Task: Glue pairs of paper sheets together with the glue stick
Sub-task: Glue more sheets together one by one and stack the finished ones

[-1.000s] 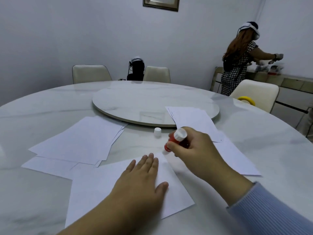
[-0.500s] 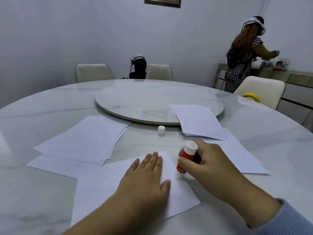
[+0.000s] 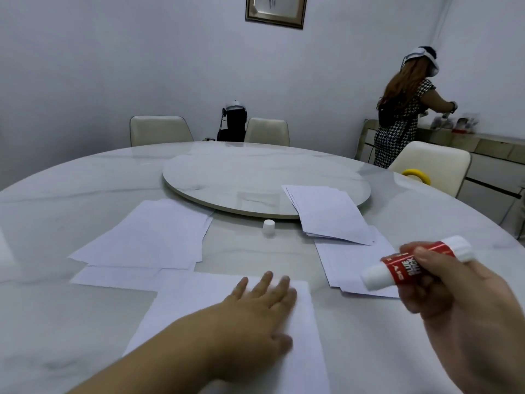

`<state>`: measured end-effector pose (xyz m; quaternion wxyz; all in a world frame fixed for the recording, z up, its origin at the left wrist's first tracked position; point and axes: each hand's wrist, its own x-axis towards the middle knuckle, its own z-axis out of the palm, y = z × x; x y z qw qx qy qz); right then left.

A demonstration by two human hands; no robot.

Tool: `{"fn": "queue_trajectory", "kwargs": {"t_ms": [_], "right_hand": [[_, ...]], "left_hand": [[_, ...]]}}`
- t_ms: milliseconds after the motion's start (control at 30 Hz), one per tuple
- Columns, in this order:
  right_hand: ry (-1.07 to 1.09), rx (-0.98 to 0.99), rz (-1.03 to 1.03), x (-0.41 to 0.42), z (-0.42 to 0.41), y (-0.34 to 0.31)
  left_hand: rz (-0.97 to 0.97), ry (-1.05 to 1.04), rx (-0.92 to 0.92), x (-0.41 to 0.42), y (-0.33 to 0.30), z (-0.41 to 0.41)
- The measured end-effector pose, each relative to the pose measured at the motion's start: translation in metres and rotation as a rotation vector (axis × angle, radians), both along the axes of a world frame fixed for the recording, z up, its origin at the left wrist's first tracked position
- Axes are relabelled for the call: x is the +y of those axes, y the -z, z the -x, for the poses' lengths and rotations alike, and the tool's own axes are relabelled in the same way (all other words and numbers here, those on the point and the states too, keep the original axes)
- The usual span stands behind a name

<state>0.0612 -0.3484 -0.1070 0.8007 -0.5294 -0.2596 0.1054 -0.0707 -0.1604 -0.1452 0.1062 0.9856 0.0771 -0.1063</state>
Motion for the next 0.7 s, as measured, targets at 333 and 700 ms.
{"fn": "queue_trajectory", "kwargs": {"t_ms": [333,700], "right_hand": [[0.015,-0.124,0.065,0.004,0.005,-0.005],[-0.025,-0.487,0.542,0.1,-0.012,0.007]], "left_hand": [[-0.226,-0.357,-0.214,-0.014,0.009,0.0],[-0.122,-0.375,-0.165,0.011,0.017,-0.013]]}}
